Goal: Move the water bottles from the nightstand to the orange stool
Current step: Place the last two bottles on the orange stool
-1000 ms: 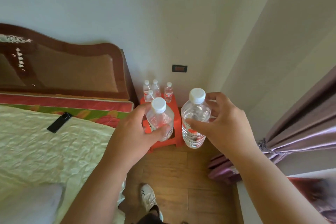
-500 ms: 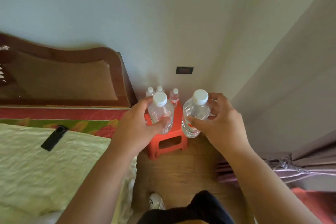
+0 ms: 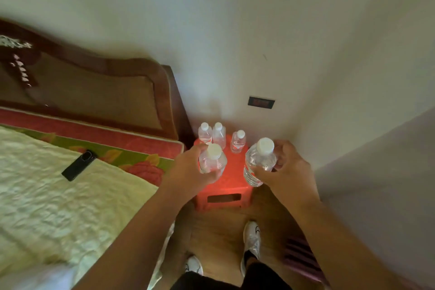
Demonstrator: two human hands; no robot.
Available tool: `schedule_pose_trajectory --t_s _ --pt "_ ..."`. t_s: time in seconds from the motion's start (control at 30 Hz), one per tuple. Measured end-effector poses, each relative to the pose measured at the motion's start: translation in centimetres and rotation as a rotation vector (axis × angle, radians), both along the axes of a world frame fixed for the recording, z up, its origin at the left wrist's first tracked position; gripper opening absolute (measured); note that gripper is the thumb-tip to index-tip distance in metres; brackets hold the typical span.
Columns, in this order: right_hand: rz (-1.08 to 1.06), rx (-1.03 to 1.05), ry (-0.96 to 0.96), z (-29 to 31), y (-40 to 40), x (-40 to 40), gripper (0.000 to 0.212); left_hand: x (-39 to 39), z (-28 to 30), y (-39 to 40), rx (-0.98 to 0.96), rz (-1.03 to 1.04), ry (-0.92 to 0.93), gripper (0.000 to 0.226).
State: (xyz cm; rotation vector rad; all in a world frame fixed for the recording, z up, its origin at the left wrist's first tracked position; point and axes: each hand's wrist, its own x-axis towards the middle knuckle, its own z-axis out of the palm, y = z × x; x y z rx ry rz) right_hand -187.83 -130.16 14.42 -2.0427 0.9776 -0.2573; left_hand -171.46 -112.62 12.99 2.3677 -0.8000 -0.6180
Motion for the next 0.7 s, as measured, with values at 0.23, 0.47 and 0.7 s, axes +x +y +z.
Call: schedule_pose_trajectory --t_s 0.23,0.47,0.7 --pt "0.082 0.049 0.036 -6.7 -5.5 2.6 0.064 0.9 -6.6 -5.5 0.001 0.129 0.086 0.066" --pt "0.064 0.107 0.082 -14.2 -7.6 4.9 0.061 1.9 -13.9 -9.3 0.078 0.182 0.117 0.071" --pt "0.031 0.18 0.116 -21.2 -7.4 6.8 0.059 2.3 -20.4 -11.2 0.065 0.246 0.08 0.071"
